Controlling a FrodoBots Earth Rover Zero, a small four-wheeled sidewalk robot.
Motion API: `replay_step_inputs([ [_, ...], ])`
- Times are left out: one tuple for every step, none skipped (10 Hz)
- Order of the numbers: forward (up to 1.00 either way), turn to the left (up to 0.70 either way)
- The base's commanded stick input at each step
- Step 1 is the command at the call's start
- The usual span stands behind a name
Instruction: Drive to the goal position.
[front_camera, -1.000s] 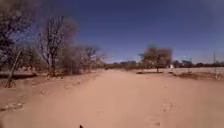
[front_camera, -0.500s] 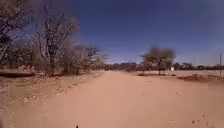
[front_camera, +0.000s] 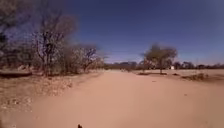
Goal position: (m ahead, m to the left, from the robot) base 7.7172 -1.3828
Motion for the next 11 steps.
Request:
replay_step_inputs([
  [1.00, 0.00],
  [1.00, 0.00],
  [1.00, 0.00],
  [1.00, 0.00],
  [1.00, 0.00],
  [1.00, 0.00],
  [1.00, 0.00],
  [1.00, 0.00],
  [1.00, 0.00],
  [1.00, 0.00],
  [1.00, 0.00],
])
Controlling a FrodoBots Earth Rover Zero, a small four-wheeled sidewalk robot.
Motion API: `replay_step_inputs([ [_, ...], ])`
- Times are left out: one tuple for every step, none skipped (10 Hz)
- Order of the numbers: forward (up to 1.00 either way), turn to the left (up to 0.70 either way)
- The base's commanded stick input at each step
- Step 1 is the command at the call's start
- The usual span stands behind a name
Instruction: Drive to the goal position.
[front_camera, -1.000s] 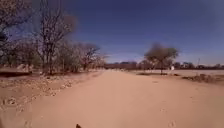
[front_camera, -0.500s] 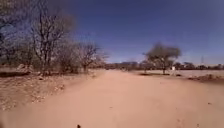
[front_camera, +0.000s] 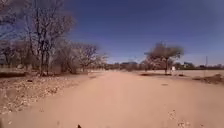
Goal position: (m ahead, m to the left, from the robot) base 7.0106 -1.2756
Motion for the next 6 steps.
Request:
replay_step_inputs([
  [1.00, 0.00],
  [1.00, 0.00],
  [1.00, 0.00],
  [1.00, 0.00],
  [1.00, 0.00],
  [1.00, 0.00],
])
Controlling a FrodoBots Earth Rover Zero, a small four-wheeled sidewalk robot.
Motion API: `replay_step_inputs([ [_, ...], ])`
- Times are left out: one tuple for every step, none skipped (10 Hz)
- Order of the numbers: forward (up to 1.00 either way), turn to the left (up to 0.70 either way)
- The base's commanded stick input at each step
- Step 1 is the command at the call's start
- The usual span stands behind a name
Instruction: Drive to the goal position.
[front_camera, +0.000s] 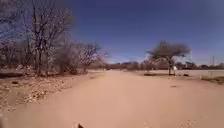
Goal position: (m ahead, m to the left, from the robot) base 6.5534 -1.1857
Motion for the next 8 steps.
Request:
replay_step_inputs([
  [1.00, 0.00],
  [1.00, 0.00],
  [1.00, 0.00],
  [1.00, 0.00],
  [1.00, 0.00],
  [1.00, 0.00],
  [1.00, 0.00],
  [1.00, 0.00],
])
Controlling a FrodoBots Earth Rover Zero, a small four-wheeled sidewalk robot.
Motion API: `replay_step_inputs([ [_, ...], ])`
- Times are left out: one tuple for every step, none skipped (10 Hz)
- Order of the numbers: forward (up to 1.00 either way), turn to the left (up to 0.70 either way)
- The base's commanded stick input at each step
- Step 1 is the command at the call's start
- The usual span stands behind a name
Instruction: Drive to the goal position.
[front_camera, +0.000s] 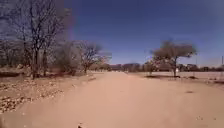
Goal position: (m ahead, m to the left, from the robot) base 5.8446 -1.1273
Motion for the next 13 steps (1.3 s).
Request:
replay_step_inputs([
  [1.00, 0.00],
  [1.00, 0.00],
  [1.00, 0.00],
  [1.00, 0.00],
  [1.00, 0.00],
  [1.00, 0.00],
  [1.00, 0.00],
  [1.00, 0.00],
  [1.00, 0.00],
  [1.00, 0.00],
  [1.00, 0.00],
  [1.00, 0.00],
  [1.00, 0.00],
])
